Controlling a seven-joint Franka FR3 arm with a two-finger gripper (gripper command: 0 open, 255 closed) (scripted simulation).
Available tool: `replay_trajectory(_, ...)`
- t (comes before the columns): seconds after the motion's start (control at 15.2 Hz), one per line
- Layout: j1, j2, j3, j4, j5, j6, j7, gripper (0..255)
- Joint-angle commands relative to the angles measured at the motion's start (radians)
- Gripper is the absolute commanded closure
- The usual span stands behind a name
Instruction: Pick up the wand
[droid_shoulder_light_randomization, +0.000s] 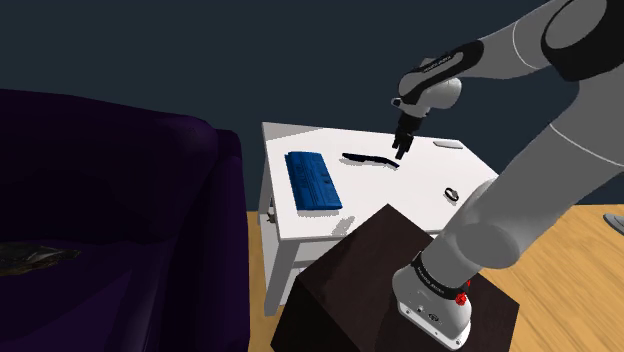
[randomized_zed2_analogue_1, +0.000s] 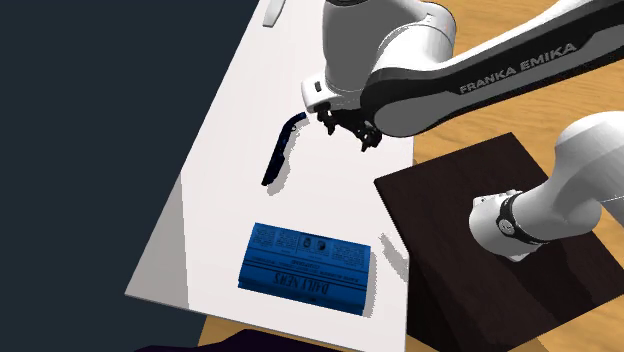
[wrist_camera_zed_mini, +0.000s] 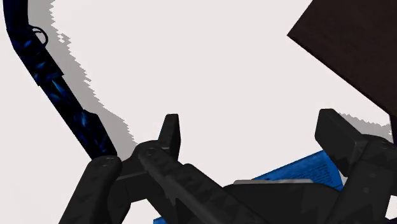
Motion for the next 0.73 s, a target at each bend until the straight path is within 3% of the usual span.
replay_trajectory(0.0,0.005,0.107,-0.019,0.043,0.09,0.042,-0.126,0)
replay_trajectory(0.13,-0.019,0.219,-0.008,0.1,0.193,0.068,-0.252,0)
replay_trajectory(0.33,-0.095,0.368,0.051,0.198,0.317,0.088,-0.409,0)
replay_trajectory(0.66,-0.231,0.574,0.161,0.386,0.438,0.097,-0.592,0)
